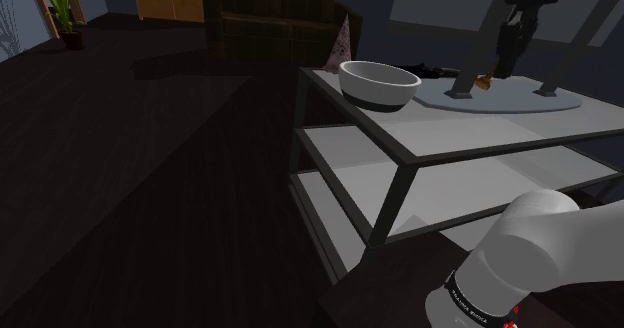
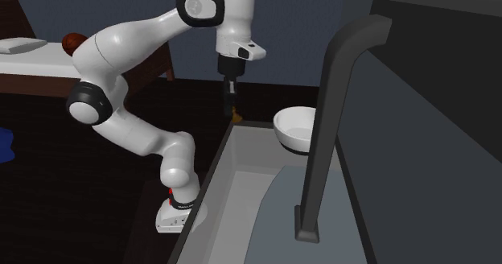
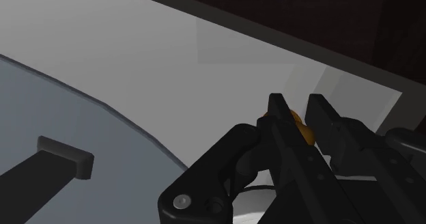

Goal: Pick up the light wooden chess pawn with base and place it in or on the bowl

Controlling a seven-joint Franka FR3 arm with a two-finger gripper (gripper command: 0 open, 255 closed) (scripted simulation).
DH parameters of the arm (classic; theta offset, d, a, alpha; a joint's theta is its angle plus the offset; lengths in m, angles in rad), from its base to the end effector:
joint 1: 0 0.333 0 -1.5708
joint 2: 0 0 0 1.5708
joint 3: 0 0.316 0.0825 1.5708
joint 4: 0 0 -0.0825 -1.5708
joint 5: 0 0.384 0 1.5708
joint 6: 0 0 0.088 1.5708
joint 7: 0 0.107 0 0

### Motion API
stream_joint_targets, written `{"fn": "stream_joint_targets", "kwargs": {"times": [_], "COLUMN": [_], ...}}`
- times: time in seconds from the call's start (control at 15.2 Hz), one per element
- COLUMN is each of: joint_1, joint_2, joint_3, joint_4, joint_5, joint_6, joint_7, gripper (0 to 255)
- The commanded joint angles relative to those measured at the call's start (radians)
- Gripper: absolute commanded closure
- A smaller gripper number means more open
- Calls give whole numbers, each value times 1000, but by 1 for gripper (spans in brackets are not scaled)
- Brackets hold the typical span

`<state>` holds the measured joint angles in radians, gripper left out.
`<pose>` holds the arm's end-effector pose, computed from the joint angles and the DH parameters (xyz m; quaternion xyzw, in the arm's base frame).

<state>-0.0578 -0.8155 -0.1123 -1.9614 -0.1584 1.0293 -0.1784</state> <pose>0.2086 -0.0825 0.7244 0.9976 -0.0125 -0.0649 0.0195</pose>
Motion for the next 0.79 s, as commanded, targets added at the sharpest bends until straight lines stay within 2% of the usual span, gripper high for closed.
{"fn": "stream_joint_targets", "kwargs": {"times": [0.0, 0.33, 0.73], "joint_1": [1, 2, 14], "joint_2": [20, 62, 264], "joint_3": [2, 4, 10], "joint_4": [41, 131, 263], "joint_5": [1, 2, 33], "joint_6": [-21, -68, -1], "joint_7": [-2, -10, 18], "gripper": [255, 255, 255]}}
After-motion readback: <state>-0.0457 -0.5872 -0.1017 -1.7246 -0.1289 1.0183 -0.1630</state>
